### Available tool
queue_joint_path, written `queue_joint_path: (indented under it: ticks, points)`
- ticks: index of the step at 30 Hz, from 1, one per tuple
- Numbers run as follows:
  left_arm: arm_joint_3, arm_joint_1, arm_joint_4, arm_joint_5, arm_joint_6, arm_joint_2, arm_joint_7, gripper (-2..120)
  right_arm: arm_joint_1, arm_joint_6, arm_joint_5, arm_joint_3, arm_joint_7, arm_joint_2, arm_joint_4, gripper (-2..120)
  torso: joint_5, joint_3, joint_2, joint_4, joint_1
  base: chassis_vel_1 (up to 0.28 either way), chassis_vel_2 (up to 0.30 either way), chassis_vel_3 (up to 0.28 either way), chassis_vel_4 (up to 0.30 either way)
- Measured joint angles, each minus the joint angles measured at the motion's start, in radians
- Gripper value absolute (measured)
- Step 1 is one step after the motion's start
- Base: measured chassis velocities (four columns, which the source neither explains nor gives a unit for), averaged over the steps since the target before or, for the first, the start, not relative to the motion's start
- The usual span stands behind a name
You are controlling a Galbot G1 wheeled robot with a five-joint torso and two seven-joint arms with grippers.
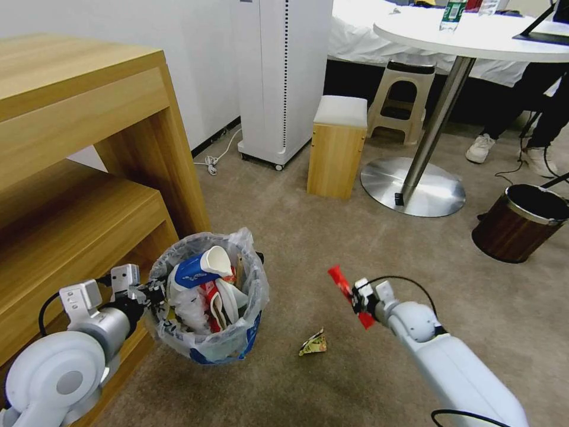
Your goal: Pick up the trash bin and place the garbage on the floor into it.
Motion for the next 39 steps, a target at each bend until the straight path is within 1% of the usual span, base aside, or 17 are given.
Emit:
queue_joint_path:
  ticks: [2, 3, 5, 6, 8, 9, 10, 13, 15, 16, 17, 18, 20, 21, 23, 28, 39]
  points:
    - [0.009, -0.001, 0.000, 0.001, 0.001, 0.000, 0.000, 1, 0.000, 0.018, 0.027, 0.002, 0.000, -0.007, 0.021, 0, -0.0001, 0.000, 0.000, 0.0000, 0.000, 0.000, 0.000, 0.000, 0.000]
    - [0.024, -0.002, 0.001, 0.002, 0.003, 0.001, 0.000, 1, 0.000, 0.068, 0.085, 0.002, -0.007, -0.020, 0.057, 0, 0.0000, 0.000, 0.000, 0.0000, 0.000, 0.000, 0.000, 0.000, 0.000]
    - [0.048, -0.006, 0.003, 0.002, 0.005, 0.001, 0.000, 1, 0.001, 0.174, 0.157, -0.003, -0.058, -0.031, 0.094, 0, -0.0001, 0.000, 0.000, -0.0001, 0.000, 0.000, 0.000, 0.000, 0.000]
    - [0.048, -0.006, 0.003, 0.002, 0.005, 0.001, 0.000, 1, 0.001, 0.174, 0.157, -0.003, -0.058, -0.031, 0.094, 0, -0.0001, 0.000, 0.000, -0.0001, 0.000, 0.000, 0.000, 0.000, 0.000]
    - [0.067, -0.009, 0.005, -0.002, 0.008, 0.002, 0.000, 1, 0.008, 0.280, 0.219, -0.016, -0.135, -0.032, 0.119, 0, 0.0000, 0.000, 0.000, 0.0000, 0.000, 0.000, 0.000, 0.000, 0.000]
    - [0.075, -0.011, 0.005, -0.007, 0.010, 0.002, 0.000, 1, 0.014, 0.315, 0.249, -0.025, -0.174, -0.030, 0.130, 0, 0.0000, 0.000, 0.000, 0.0000, 0.000, 0.000, 0.000, 0.000, 0.000]
    - [0.075, -0.011, 0.005, -0.007, 0.010, 0.002, 0.000, 1, 0.014, 0.315, 0.249, -0.025, -0.174, -0.030, 0.130, 0, 0.0000, 0.000, 0.000, 0.0000, 0.000, 0.000, 0.000, 0.000, 0.000]
    - [0.102, -0.012, 0.005, -0.020, 0.019, 0.009, 0.000, 1, 0.036, 0.404, 0.363, -0.070, -0.295, -0.022, 0.155, 0, -0.0001, 0.000, 0.000, 0.0000, 0.000, 0.000, 0.000, 0.000, 0.000]
    - [0.102, -0.012, 0.005, -0.020, 0.019, 0.009, 0.000, 1, 0.036, 0.404, 0.363, -0.070, -0.295, -0.022, 0.155, 0, -0.0001, 0.000, 0.000, 0.0000, 0.000, 0.000, 0.000, 0.000, 0.000]
    - [0.120, -0.012, 0.005, -0.026, 0.023, 0.012, 0.000, 1, 0.059, 0.447, 0.417, -0.106, -0.371, -0.010, 0.162, 0, -0.0001, 0.000, 0.000, 0.0000, 0.000, 0.000, 0.000, 0.000, 0.000]
    - [0.129, -0.013, 0.007, -0.027, 0.023, 0.013, 0.000, 1, 0.075, 0.461, 0.449, -0.131, -0.411, -0.002, 0.167, 0, -0.0001, 0.000, 0.000, 0.0000, 0.000, 0.000, 0.000, 0.000, 0.000]
    - [0.129, -0.013, 0.007, -0.027, 0.023, 0.013, 0.000, 1, 0.075, 0.461, 0.449, -0.131, -0.411, -0.002, 0.167, 0, -0.0001, 0.000, 0.000, 0.0000, 0.000, 0.000, 0.000, 0.000, 0.000]
    - [0.145, -0.017, 0.011, -0.031, 0.024, 0.013, 0.005, 1, 0.118, 0.481, 0.505, -0.183, -0.475, 0.012, 0.187, 0, -0.0002, 0.000, 0.000, 0.0000, 0.000, 0.000, 0.000, 0.000, 0.000]
    - [0.145, -0.017, 0.011, -0.031, 0.024, 0.013, 0.005, 1, 0.118, 0.481, 0.505, -0.183, -0.475, 0.012, 0.187, 0, -0.0002, 0.000, 0.000, 0.0000, 0.000, 0.000, 0.000, 0.000, 0.000]
    - [0.154, -0.023, 0.017, -0.030, 0.024, 0.013, 0.008, 1, 0.154, 0.492, 0.543, -0.231, -0.516, 0.033, 0.200, 0, 0.0000, 0.000, 0.000, 0.0001, 0.000, 0.000, 0.000, 0.000, 0.000]
    - [0.160, -0.027, 0.024, -0.027, 0.024, 0.009, 0.015, 1, 0.199, 0.520, 0.581, -0.298, -0.559, 0.072, 0.215, 0, -0.0001, 0.000, 0.000, 0.0002, 0.000, 0.000, 0.000, 0.000, 0.000]
    - [0.167, -0.046, 0.049, -0.025, 0.023, 0.007, 0.025, 1, 0.212, 0.525, 0.580, -0.311, -0.655, 0.057, 0.258, 0, 0.0000, 0.000, 0.000, 0.0001, 0.000, 0.000, 0.000, 0.000, 0.000]
